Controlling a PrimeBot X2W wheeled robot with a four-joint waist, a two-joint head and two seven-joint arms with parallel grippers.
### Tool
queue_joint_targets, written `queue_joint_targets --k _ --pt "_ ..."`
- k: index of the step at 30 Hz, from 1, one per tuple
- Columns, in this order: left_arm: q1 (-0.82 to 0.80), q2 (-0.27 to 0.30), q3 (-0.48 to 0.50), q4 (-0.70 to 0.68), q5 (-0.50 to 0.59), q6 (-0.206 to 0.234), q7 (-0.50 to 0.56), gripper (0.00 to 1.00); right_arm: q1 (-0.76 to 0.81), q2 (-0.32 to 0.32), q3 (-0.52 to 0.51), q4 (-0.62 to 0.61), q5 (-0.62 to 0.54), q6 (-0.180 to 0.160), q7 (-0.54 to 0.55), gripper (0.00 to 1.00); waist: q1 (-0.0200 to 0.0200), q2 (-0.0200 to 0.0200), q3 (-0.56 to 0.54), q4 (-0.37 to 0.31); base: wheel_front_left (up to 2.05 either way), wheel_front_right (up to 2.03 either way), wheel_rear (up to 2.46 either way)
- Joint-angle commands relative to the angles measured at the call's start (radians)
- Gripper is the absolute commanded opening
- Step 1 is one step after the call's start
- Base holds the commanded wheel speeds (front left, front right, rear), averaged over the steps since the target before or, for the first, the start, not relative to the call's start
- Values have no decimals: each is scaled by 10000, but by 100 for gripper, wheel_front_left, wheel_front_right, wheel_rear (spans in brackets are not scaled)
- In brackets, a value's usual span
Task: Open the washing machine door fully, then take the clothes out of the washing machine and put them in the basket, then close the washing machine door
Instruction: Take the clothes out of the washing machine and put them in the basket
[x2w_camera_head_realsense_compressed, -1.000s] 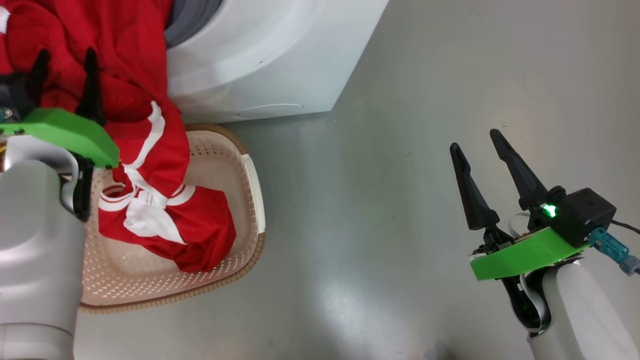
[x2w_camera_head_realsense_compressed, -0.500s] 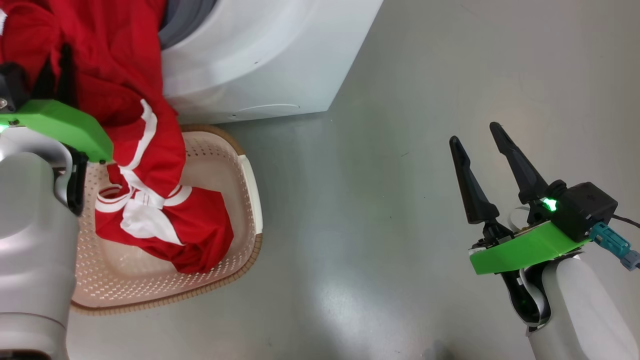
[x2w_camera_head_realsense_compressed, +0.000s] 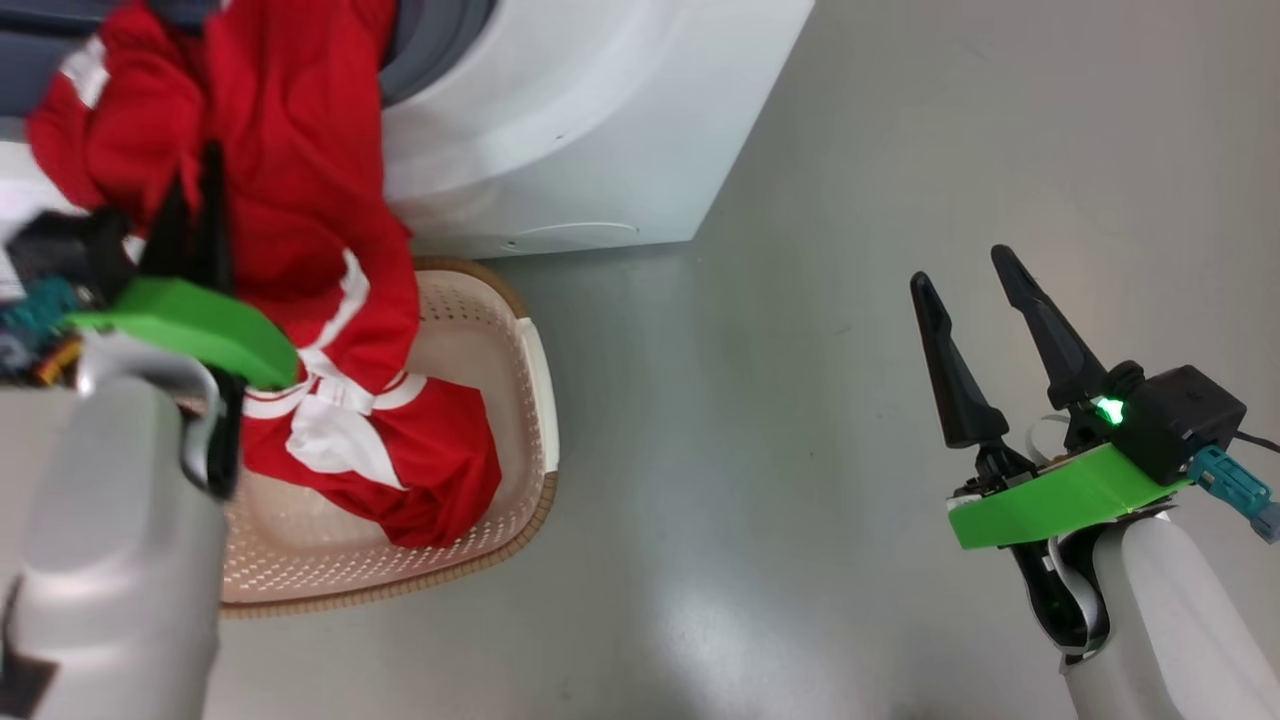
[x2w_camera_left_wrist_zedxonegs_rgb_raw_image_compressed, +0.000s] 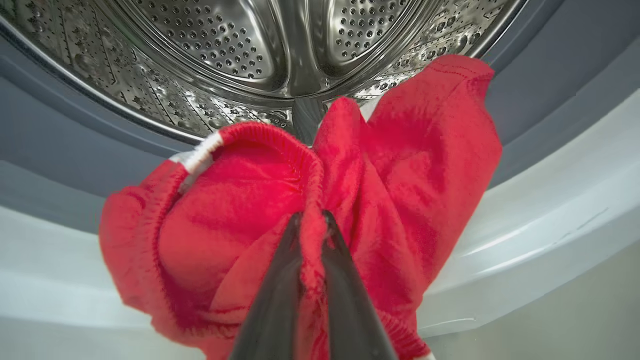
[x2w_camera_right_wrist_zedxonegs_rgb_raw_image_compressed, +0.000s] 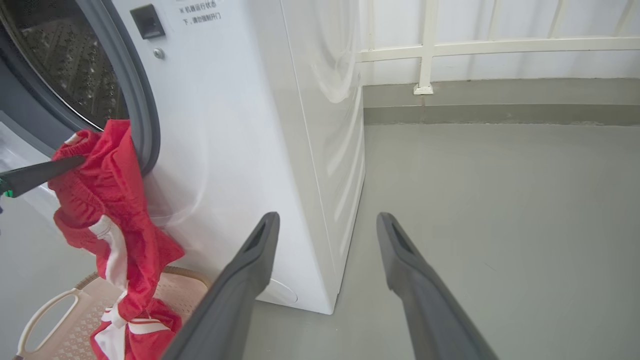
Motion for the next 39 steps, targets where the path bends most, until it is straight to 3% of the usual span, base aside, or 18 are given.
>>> queue_joint_targets --k 1,9,18,28,39 --pt "653 265 206 -675 -9 -30 -51 0 315 -52 152 -211 -76 16 -48 100 0 -1 -137 168 0 0 0" --pt "2565 -14 151 -2157 57 -30 -51 0 489 -130 144 -218 -95 16 -48 100 0 -1 -331 465 0 0 0" --pt "4015 -137 -9 -2579 -16 -30 -51 0 573 -198 198 -196 -66 16 -48 100 0 -1 -463 521 0 0 0" --pt "4449 -265 -260 -1158 -277 -31 -51 0 558 -198 221 -232 -63 16 -48 100 0 -1 -346 450 0 0 0" --pt "3118 -400 -705 1006 -455 -31 -51 0 310 -180 278 -310 -69 16 -48 100 0 -1 172 233 0 0 0"
